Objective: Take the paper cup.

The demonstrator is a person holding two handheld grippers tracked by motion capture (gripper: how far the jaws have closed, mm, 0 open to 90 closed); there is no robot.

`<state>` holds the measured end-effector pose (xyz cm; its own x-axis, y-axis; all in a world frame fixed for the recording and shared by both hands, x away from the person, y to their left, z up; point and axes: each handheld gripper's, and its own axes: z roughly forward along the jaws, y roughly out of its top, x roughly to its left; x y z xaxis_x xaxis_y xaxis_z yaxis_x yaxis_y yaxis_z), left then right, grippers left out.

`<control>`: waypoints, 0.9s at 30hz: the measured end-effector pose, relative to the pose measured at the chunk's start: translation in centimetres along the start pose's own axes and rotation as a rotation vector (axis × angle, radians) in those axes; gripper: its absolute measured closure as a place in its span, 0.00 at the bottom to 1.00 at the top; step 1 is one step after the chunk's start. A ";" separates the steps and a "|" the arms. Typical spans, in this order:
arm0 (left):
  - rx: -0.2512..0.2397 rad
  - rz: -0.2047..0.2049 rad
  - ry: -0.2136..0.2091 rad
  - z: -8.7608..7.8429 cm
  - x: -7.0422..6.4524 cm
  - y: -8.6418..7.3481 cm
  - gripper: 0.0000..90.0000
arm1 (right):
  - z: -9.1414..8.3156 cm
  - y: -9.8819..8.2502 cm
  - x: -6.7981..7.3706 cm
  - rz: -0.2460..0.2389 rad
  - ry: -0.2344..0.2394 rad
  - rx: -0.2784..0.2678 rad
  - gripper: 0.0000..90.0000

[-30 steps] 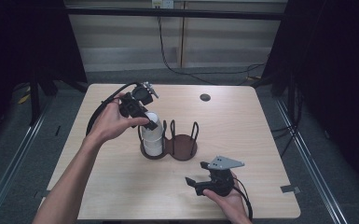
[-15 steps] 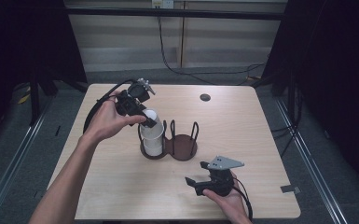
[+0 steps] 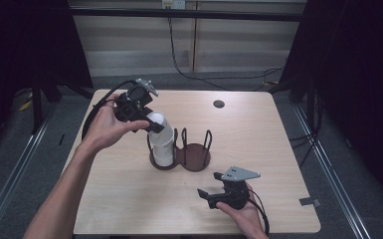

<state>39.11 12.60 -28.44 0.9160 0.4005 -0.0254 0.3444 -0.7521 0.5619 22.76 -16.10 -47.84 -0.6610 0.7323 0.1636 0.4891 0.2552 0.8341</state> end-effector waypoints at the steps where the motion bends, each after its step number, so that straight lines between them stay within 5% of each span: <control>1: -0.016 -0.001 0.001 -0.2 -0.1 -0.1 0.42 | 0.0 0.0 0.0 0.000 0.000 0.000 0.19; 15: -0.122 0.000 -0.020 -1.3 -1.6 -1.7 0.42 | 0.0 0.0 0.0 0.004 -0.004 -0.002 0.19; 18: -0.167 -0.025 -0.009 -1.6 -1.8 -2.2 0.42 | 0.0 0.0 0.0 0.001 -0.001 -0.007 0.19; 22: -0.200 -0.052 -0.031 -1.5 -2.0 -3.1 0.42 | 0.0 0.0 0.1 0.003 0.003 -0.009 0.19; 27: -0.234 -0.038 -0.059 -1.8 -2.3 -3.8 0.42 | 0.0 0.1 0.0 0.002 0.005 -0.012 0.19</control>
<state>35.31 15.45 -29.06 0.9159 0.3901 -0.0948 0.3285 -0.5925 0.7356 22.77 -16.06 -47.78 -0.6627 0.7297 0.1684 0.4840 0.2458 0.8398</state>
